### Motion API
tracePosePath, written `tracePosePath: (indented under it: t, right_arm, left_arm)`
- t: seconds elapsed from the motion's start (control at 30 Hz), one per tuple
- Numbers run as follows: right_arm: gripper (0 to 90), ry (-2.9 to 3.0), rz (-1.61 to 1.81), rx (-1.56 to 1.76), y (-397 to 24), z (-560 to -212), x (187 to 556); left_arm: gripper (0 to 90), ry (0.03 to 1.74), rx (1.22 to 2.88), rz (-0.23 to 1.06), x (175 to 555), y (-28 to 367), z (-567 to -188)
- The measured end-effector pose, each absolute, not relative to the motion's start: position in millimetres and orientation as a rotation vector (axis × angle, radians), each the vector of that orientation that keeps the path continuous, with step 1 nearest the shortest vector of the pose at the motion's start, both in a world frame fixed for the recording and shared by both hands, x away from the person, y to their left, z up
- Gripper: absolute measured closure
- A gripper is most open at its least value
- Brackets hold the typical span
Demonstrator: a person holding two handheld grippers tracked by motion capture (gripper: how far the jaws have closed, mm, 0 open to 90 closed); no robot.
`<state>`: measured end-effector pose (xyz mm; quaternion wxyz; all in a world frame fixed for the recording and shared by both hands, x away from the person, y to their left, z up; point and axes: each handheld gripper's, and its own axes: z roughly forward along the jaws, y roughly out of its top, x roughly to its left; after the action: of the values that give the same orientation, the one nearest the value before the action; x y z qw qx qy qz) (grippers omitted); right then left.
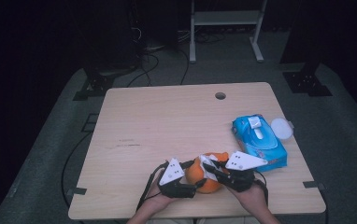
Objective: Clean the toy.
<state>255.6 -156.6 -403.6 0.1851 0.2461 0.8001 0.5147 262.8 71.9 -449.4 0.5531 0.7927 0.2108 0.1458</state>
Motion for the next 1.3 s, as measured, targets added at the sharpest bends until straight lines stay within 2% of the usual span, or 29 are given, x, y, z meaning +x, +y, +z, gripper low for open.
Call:
tracePosePath:
  t: [0.1, 0.2, 0.23, 0.37, 0.43, 0.53, 0.67, 0.7, 0.83, 0.97, 1.17, 1.3]
  right_arm:
    - [78.8, 2.252, 1.452, 0.709, -162.5, -403.7, 260.8]
    - [78.8, 2.231, 1.467, 0.803, -176.8, -409.8, 272.4]
    - [78.8, 2.221, 1.481, 0.833, -181.4, -411.4, 275.0]
    - [78.8, 2.210, 1.455, 0.831, -184.9, -411.0, 274.6]
    - [78.8, 2.210, 1.447, 0.828, -184.6, -411.3, 274.6]
    - [78.8, 2.203, 1.451, 0.838, -187.4, -412.8, 277.1]
    - [78.8, 2.206, 1.456, 0.853, -186.0, -413.1, 277.1]
    - [78.7, 2.209, 1.458, 0.855, -185.3, -413.2, 276.9]
    - [78.9, 2.198, 1.476, 0.876, -186.4, -411.6, 276.0]
    - [79.0, 2.171, 1.531, 0.862, -185.5, -401.5, 268.6]
    - [79.0, 2.215, 1.557, 0.730, -161.7, -390.9, 252.6]
    - [78.9, 2.202, 1.555, 0.770, -171.1, -396.3, 259.3]
  left_arm:
    - [32.8, 0.482, 1.883, 0.334, 260.6, 73.0, -447.4]
    - [32.4, 0.387, 1.899, 0.281, 255.1, 70.8, -444.9]
    - [32.5, 0.368, 1.904, 0.303, 252.6, 68.8, -444.4]
    - [19.1, 0.424, 1.887, 0.353, 256.1, 63.3, -448.3]
    - [10.8, 0.476, 1.896, 0.328, 261.0, 61.7, -454.7]
    - [9.6, 0.500, 1.889, 0.302, 262.0, 59.1, -460.8]
    - [9.7, 0.449, 1.938, 0.361, 257.2, 51.3, -467.9]
    - [11.4, 0.427, 1.954, 0.393, 256.1, 50.7, -468.0]
    - [30.6, 0.440, 1.955, 0.412, 255.4, 54.7, -457.5]
    - [38.4, 0.438, 1.922, 0.370, 254.5, 63.4, -440.8]
    - [40.1, 0.449, 1.928, 0.333, 252.8, 74.0, -431.1]
    - [40.8, 0.450, 1.876, 0.316, 252.4, 77.7, -423.9]
